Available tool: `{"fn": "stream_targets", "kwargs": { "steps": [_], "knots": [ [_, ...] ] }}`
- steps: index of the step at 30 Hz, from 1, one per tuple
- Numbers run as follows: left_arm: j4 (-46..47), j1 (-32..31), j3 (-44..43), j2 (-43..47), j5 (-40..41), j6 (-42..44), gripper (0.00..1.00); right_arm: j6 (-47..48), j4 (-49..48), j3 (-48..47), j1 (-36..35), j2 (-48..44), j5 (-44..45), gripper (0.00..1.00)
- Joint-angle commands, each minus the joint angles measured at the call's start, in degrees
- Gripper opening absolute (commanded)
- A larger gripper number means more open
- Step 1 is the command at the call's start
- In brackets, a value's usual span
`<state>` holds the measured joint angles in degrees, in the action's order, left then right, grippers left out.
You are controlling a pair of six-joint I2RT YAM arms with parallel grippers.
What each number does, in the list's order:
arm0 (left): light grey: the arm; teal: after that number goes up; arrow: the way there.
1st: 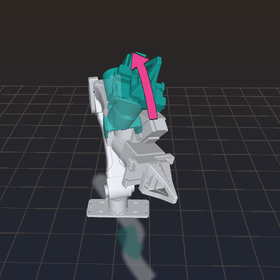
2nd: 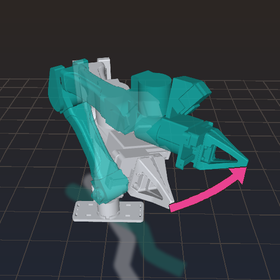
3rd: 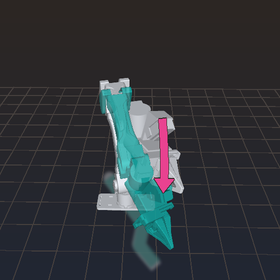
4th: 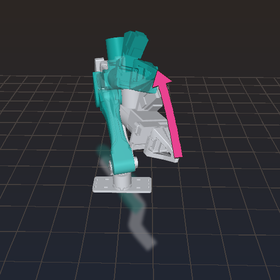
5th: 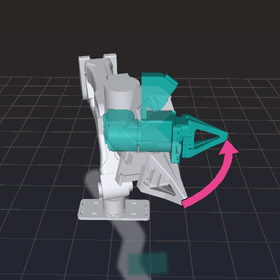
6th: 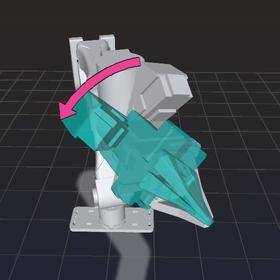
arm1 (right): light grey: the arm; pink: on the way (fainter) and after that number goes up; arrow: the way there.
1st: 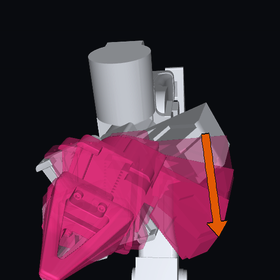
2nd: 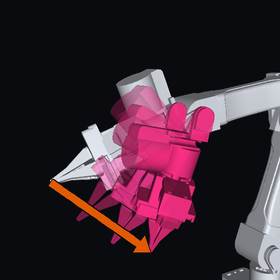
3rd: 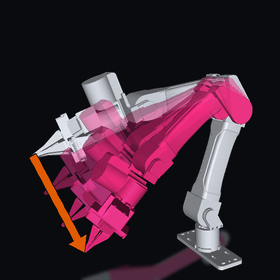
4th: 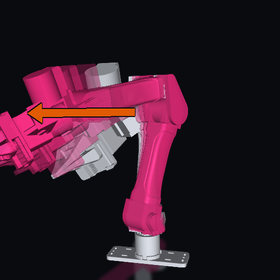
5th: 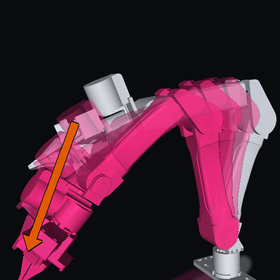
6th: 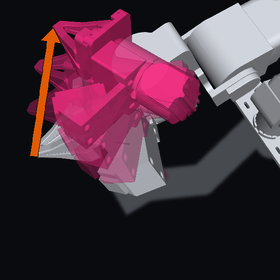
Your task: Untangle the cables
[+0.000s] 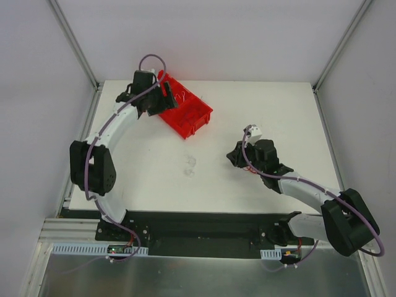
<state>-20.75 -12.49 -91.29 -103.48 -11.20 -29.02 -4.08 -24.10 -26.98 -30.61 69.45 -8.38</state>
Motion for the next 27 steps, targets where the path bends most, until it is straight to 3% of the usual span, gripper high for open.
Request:
{"fn": "stream_targets", "kwargs": {
  "steps": [1,4,7,10,12,14,16,19,21,27],
  "knots": [
    [-0.5,-9.3,12.0,8.8,-4.1,5.5,0.73,-0.8,-0.5,-3.2,0.2,0.5,-1.0,0.29],
    [0.2,-17.0,19.5,12.2,-3.7,6.3,0.84,-1.1,-0.4,-3.3,0.0,0.5,-1.8,0.30],
    [1.7,-20.8,23.7,12.4,-1.3,6.5,0.84,-1.7,-0.4,-3.9,0.0,1.5,-3.7,0.30],
    [2.4,-21.0,24.5,10.6,1.3,5.2,0.71,-2.3,-0.9,-4.1,-0.1,2.4,-5.5,0.30],
    [2.5,-21.0,24.7,9.7,3.6,3.9,0.55,-2.4,-1.3,-4.1,0.0,2.6,-5.7,0.30],
    [2.6,-21.0,25.5,9.4,6.8,2.0,0.54,-2.1,-1.3,-4.0,0.0,2.6,-5.4,0.31],
    [3.0,-21.0,26.9,9.6,9.7,0.2,0.59,-1.8,-1.3,-4.0,-0.1,2.5,-5.0,0.30],
    [3.4,-20.9,28.6,10.6,10.9,-1.0,0.76,-1.7,-1.3,-4.0,0.0,2.6,-5.0,0.30],
    [3.2,-19.9,28.4,9.9,9.7,-1.8,0.78,-1.8,-1.3,-4.3,0.0,2.8,-5.6,0.30],
    [2.1,-16.3,26.6,3.4,2.0,-7.5,0.56,-1.9,-1.3,-4.7,-0.1,3.4,-6.4,0.30]
  ]
}}
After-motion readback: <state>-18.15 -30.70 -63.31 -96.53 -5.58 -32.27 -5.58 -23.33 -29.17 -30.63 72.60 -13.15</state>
